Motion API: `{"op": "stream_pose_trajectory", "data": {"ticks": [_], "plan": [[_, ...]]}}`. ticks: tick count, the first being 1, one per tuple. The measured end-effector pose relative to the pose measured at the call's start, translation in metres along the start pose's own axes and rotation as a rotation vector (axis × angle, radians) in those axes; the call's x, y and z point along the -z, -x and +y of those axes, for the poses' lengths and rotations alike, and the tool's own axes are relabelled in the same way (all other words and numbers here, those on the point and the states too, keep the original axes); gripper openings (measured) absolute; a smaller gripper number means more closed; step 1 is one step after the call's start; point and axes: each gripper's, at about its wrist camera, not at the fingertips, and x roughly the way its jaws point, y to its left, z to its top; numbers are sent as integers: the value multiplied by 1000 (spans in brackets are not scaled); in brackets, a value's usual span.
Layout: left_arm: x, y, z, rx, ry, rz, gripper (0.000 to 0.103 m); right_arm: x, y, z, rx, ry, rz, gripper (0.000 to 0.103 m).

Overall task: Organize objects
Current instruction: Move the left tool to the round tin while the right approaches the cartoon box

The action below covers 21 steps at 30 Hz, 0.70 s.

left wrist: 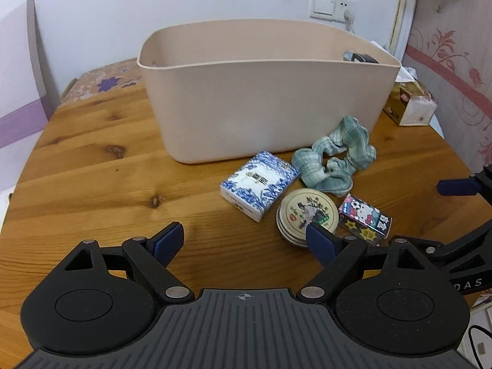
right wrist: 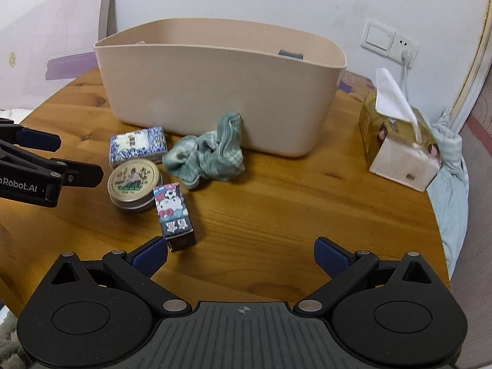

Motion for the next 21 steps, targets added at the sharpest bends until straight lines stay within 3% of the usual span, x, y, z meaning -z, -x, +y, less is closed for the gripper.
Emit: {"op": "stream_pose_trajectory", "data": {"ticks": [11,21], "plan": [[1,-14,-22,43,-22,34,88,7,-18,6,-39,15,16,103],[3,-30,-27,49,8,51,88,13,-23,0,-84,-6,-61,103]]}}
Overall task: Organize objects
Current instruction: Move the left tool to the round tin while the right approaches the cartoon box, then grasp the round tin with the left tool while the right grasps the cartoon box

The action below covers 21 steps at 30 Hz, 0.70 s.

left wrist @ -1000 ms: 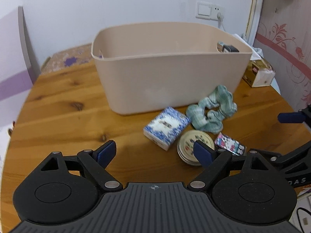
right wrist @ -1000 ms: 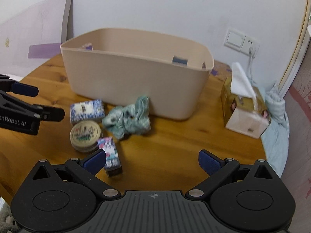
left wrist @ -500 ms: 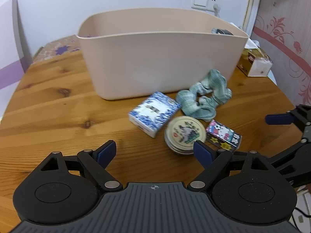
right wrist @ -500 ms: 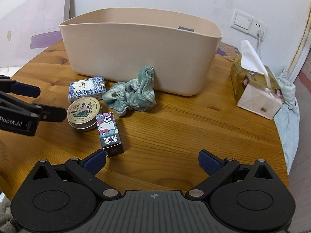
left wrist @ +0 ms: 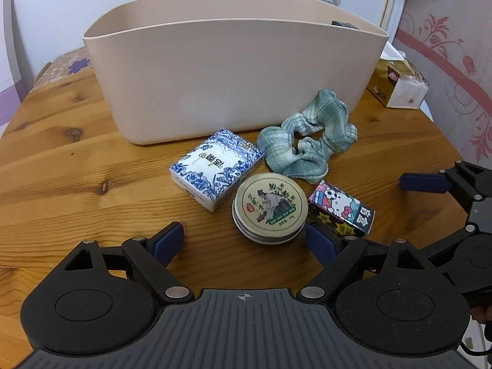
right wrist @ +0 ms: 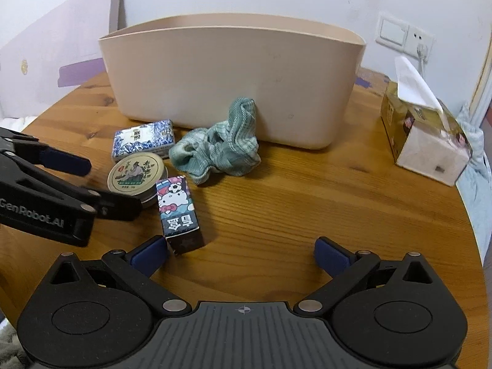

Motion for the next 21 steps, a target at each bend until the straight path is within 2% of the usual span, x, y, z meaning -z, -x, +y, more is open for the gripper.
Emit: {"op": "stream_pose_trajectory", "data": {"ticks": [14,17,21], "plan": [[-6,-9,3,-20,35,-48,86,-10,-13,-2,-9,10,-42,103],[-9,-9,5,-16,39,-55,80,-13,-12,1,-23,22,-43,95],[-7,-8,8,-19,48,-63,73,-18,-11,8,-37,37,-48,78]]}}
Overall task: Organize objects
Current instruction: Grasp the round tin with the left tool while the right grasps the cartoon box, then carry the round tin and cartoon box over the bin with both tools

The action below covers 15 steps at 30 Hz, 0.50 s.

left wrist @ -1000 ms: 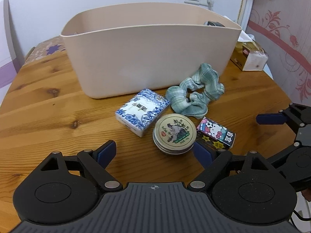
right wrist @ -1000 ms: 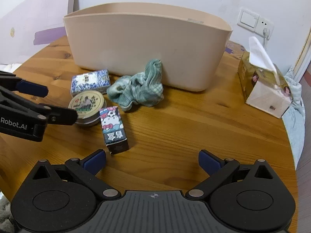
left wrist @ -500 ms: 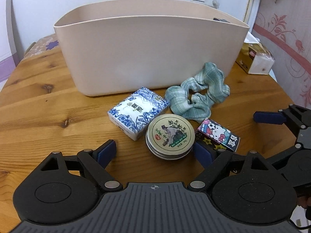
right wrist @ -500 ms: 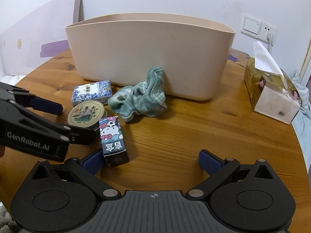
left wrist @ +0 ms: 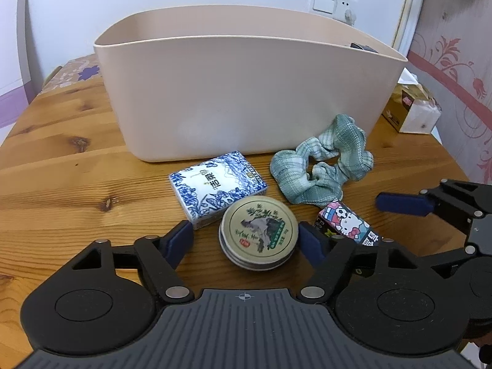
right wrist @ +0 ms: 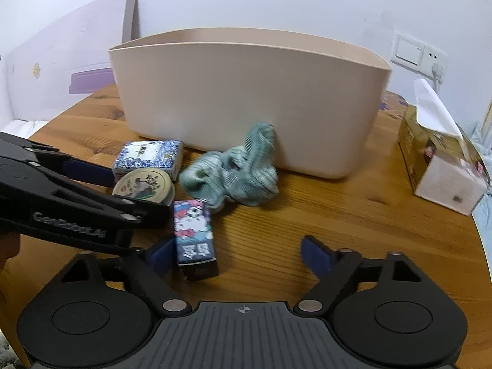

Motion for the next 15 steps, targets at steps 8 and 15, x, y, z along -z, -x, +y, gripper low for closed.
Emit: {"op": "stream_pose_trajectory", "data": {"ticks": [8,15], "plan": [[6,8,4,-19,-31,3,56,-3,3,11,-36,25,2,43],[13,19,8,17,-16,21,56,-2,7,19,-46,44,-1,22]]}}
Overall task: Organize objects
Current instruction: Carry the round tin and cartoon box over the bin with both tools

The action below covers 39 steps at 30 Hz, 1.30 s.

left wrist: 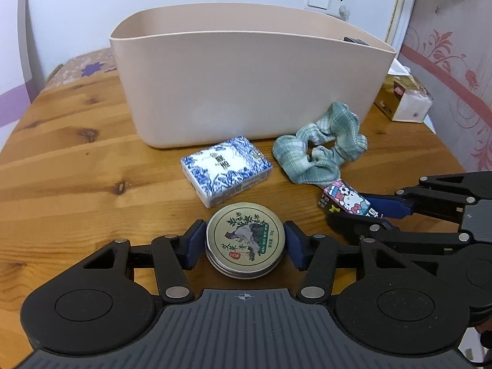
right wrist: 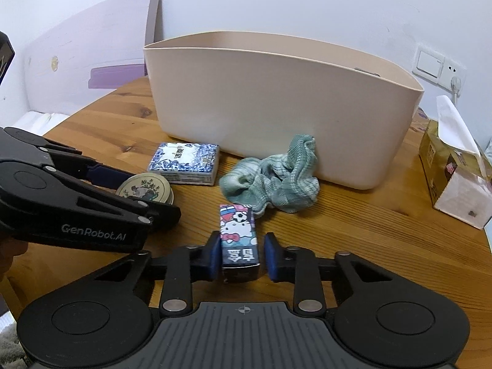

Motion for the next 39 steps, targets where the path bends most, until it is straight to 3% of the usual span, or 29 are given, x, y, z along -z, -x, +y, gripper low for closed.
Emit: {"op": "stream_pose_trajectory", "data": {"ticks": [13,23,39], "plan": [[6,25,8,-26,-27,-24,56,9,24,-12,23,-61,35,22],[-5,47,10,-47,-44,-66,56,-2,53,-24,74,-78,-31,22],[-42,84,21,-71,-38,-197,56,-27,96,-37,128,-80,-169,22]]}}
